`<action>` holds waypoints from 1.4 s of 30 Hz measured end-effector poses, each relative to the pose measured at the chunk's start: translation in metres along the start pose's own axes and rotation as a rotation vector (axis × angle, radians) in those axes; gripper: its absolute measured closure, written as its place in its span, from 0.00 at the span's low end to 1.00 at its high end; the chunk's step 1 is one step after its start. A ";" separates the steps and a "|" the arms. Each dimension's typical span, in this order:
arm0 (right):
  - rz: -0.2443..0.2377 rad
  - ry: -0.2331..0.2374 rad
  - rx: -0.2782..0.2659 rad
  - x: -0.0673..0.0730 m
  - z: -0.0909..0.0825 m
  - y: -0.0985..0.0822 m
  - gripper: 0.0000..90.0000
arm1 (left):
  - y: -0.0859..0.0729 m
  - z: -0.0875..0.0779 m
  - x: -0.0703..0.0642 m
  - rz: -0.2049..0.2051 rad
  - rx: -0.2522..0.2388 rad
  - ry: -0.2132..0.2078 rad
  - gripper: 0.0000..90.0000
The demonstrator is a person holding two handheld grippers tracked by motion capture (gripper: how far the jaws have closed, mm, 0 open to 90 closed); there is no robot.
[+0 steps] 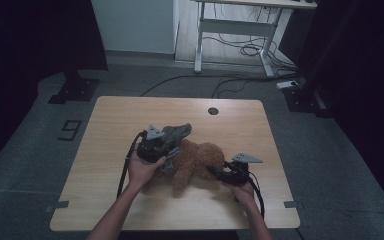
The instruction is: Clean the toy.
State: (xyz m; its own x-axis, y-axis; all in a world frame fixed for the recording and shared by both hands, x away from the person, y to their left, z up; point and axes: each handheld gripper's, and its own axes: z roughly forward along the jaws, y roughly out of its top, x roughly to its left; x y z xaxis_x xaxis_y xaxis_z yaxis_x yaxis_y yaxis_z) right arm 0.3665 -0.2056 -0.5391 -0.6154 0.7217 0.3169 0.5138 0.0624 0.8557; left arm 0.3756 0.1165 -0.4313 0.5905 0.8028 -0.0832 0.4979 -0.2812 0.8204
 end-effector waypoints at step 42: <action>-0.129 -0.052 -0.065 -0.008 0.004 0.009 0.44 | 0.022 -0.017 0.024 -0.046 -0.106 -0.039 0.85</action>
State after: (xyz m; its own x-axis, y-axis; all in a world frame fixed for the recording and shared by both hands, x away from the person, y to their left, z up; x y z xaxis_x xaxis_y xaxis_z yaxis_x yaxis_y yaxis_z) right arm 0.3783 -0.2079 -0.5360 -0.6412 0.7455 0.1820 0.3915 0.1138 0.9131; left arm 0.3900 0.1386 -0.4061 0.5936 0.7921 -0.1425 0.4563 -0.1854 0.8703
